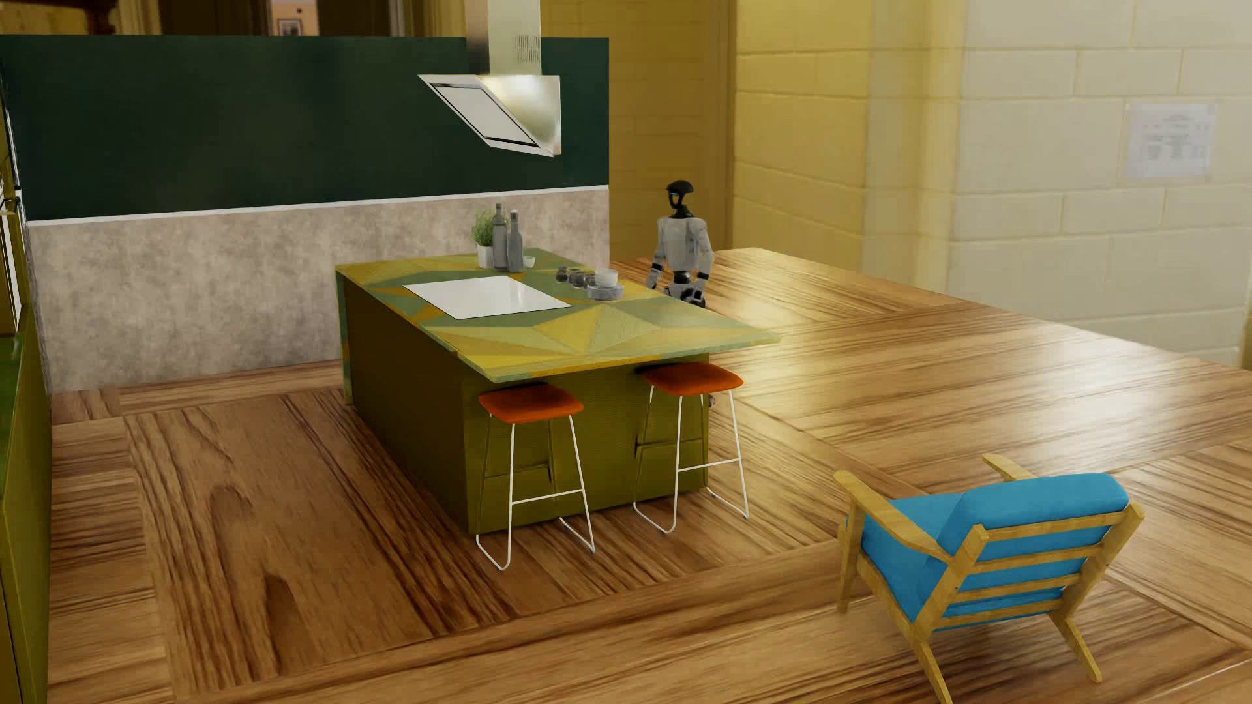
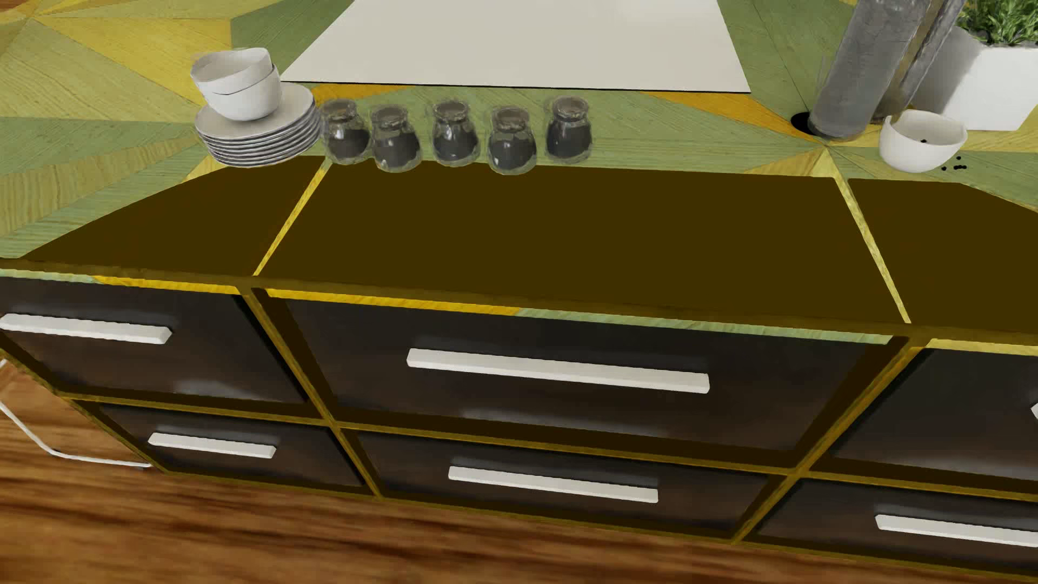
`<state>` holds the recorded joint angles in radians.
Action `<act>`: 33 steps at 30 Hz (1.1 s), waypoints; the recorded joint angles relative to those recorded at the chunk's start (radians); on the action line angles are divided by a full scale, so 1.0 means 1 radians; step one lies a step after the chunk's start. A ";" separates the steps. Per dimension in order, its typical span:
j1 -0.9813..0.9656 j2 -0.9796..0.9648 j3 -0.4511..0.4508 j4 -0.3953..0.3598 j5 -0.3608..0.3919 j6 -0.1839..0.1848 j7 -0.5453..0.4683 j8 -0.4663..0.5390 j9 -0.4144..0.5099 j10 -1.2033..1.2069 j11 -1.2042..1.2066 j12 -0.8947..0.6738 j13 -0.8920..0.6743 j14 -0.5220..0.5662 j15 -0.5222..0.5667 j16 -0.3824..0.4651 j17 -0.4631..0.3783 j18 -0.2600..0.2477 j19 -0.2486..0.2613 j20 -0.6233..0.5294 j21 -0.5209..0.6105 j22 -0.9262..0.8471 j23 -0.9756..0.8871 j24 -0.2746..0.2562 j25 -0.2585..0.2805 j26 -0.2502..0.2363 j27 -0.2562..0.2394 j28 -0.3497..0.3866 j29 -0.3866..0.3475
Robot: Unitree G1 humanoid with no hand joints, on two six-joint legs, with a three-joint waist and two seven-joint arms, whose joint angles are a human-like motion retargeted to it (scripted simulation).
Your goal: Move towards the corner
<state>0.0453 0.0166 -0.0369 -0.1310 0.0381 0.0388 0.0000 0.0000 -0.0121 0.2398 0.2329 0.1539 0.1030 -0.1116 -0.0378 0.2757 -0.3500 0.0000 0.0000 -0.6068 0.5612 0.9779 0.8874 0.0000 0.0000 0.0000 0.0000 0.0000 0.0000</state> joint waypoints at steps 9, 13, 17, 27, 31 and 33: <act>0.010 0.022 -0.003 -0.003 -0.001 -0.002 0.000 0.000 -0.001 -0.007 -0.015 -0.021 -0.016 -0.001 -0.011 -0.003 0.009 0.000 0.000 -0.041 0.072 -0.009 0.006 0.000 0.000 0.000 0.000 0.000 0.000; 0.010 0.022 -0.002 0.000 0.004 -0.002 0.000 0.000 0.000 -0.005 -0.014 -0.019 -0.010 -0.001 -0.010 -0.003 0.009 0.000 0.000 -0.054 0.071 -0.003 0.008 0.000 0.000 0.000 0.000 0.000 0.000; 0.010 0.018 -0.001 0.000 0.002 -0.002 0.000 0.000 -0.005 -0.011 -0.013 -0.017 -0.013 0.001 -0.011 -0.003 0.005 0.000 0.000 -0.039 0.056 0.004 0.014 0.000 0.000 0.000 0.000 0.000 0.000; 0.016 0.022 0.002 0.001 0.004 -0.005 0.000 0.000 -0.002 -0.012 -0.012 -0.020 -0.011 0.002 -0.013 -0.006 0.013 0.000 0.000 -0.039 0.060 0.015 0.011 0.000 0.000 0.000 0.000 0.000 0.000; 0.024 0.029 0.007 0.004 0.008 -0.002 0.000 0.000 -0.005 -0.011 -0.011 -0.019 -0.006 0.000 -0.017 -0.008 0.014 0.000 0.000 -0.031 0.048 0.024 0.009 0.000 0.000 0.000 0.000 0.000 0.000; 0.017 0.021 0.009 0.000 0.004 -0.005 0.000 0.000 -0.010 -0.008 -0.009 -0.022 -0.009 -0.001 -0.017 -0.010 0.015 0.000 0.000 -0.024 0.050 0.032 0.013 0.000 0.000 0.000 0.000 0.000 0.000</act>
<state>0.0620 0.0375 -0.0274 -0.1312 0.0425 0.0334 0.0000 0.0000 -0.0217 0.2322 0.2241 0.1319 0.0945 -0.1123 -0.0546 0.2655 -0.3353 0.0000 0.0000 -0.6308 0.6110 1.0103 0.9009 0.0000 0.0000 0.0000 0.0000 0.0000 0.0000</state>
